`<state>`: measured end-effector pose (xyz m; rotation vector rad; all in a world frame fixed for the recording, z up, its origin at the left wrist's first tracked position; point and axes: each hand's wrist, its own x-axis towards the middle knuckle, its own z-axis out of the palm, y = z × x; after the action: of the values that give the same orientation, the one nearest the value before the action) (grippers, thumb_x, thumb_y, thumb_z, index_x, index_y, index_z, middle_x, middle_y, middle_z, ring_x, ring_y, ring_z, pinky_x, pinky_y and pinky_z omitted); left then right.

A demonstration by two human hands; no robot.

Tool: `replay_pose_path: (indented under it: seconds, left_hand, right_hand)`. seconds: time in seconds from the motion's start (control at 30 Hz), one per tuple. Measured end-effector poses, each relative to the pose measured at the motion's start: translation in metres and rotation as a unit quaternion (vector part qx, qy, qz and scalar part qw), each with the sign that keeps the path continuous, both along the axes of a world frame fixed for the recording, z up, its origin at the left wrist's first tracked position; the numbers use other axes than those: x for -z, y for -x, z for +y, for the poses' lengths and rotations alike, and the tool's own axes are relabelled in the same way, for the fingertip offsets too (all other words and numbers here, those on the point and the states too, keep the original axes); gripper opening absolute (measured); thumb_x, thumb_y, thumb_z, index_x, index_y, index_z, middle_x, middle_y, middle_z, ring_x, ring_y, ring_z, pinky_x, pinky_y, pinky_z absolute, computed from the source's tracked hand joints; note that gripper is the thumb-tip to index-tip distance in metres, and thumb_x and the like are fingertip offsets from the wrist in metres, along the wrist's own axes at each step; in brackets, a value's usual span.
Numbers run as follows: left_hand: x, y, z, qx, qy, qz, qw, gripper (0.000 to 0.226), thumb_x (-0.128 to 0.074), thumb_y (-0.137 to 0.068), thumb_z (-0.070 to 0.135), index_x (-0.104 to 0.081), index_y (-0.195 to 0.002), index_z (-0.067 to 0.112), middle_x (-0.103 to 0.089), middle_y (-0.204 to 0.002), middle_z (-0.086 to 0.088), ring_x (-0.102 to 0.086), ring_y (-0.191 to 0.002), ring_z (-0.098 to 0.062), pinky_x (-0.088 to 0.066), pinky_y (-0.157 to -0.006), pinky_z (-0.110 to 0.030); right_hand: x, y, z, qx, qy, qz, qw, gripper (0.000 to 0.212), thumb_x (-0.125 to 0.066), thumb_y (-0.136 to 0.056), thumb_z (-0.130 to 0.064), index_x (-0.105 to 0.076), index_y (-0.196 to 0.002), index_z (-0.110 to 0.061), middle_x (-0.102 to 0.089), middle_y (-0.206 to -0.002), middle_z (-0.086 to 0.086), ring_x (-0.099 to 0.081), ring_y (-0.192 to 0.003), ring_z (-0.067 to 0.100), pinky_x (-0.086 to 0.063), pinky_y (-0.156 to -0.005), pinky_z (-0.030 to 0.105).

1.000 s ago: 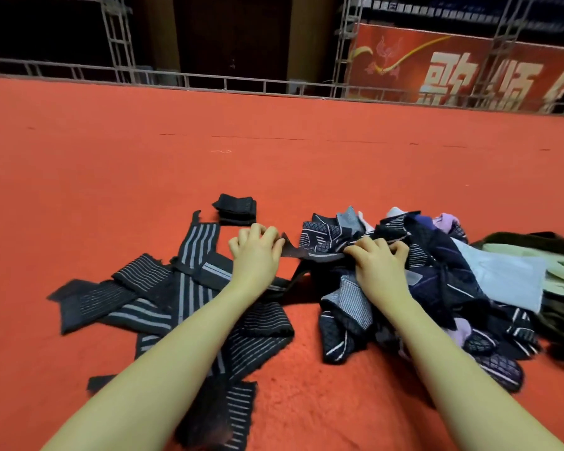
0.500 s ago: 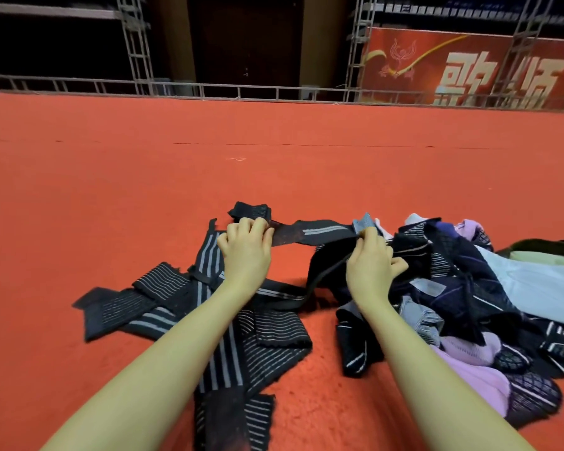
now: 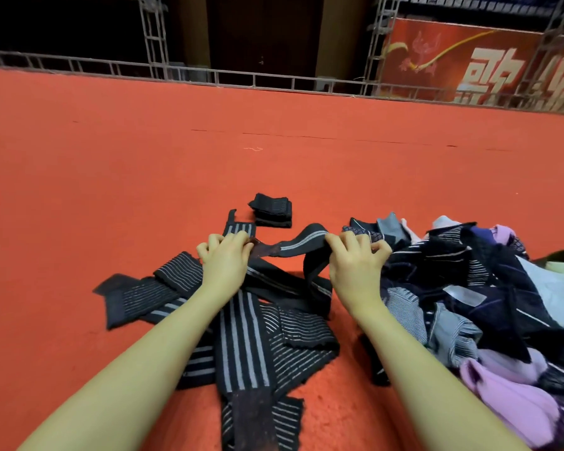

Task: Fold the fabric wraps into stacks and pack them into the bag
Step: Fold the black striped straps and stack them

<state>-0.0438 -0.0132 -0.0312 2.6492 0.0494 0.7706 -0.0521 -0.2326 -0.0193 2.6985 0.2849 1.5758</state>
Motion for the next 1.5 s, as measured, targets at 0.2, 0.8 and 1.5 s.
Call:
replay_pose_path:
  seconds: [0.2,0.8,1.5]
  left_hand:
    - [0.021,-0.015,0.021,-0.014,-0.069,0.095,0.993,0.026,-0.041,-0.101,0.036,-0.057,-0.111,0.018,-0.056,-0.113,0.001,-0.038,-0.108,-0.027,-0.019,-0.082,-0.037]
    - [0.043,0.000,0.019,0.054,-0.135,0.082,0.986,0.020,-0.058,-0.093,0.027,-0.075,-0.098,0.017,-0.066,-0.106,-0.003,-0.056,-0.103,-0.030,-0.029,-0.086,-0.045]
    - [0.020,0.014,-0.005,0.144,-0.148,0.203,0.957,0.044,-0.022,-0.103,0.041,-0.057,-0.107,0.016,-0.060,-0.119,0.000,-0.050,-0.119,-0.018,-0.017,-0.108,-0.036]
  right_hand:
    - [0.012,-0.009,0.017,-0.072,0.059,0.007,0.996,0.024,-0.065,-0.065,-0.006,-0.068,-0.082,-0.023,-0.060,-0.084,-0.002,-0.056,-0.074,0.024,-0.024,-0.078,0.037]
    - [0.048,0.014,0.010,-0.121,-0.019,0.235,0.964,0.054,-0.047,-0.071,-0.069,-0.060,-0.099,-0.025,-0.058,-0.096,-0.008,-0.055,-0.088,0.018,-0.018,-0.078,0.032]
    - [0.008,0.011,-0.024,-0.032,-0.061,0.196,0.978,0.079,-0.067,-0.061,0.010,-0.056,-0.132,-0.022,-0.057,-0.100,0.014,-0.059,-0.069,0.031,-0.042,-0.065,0.038]
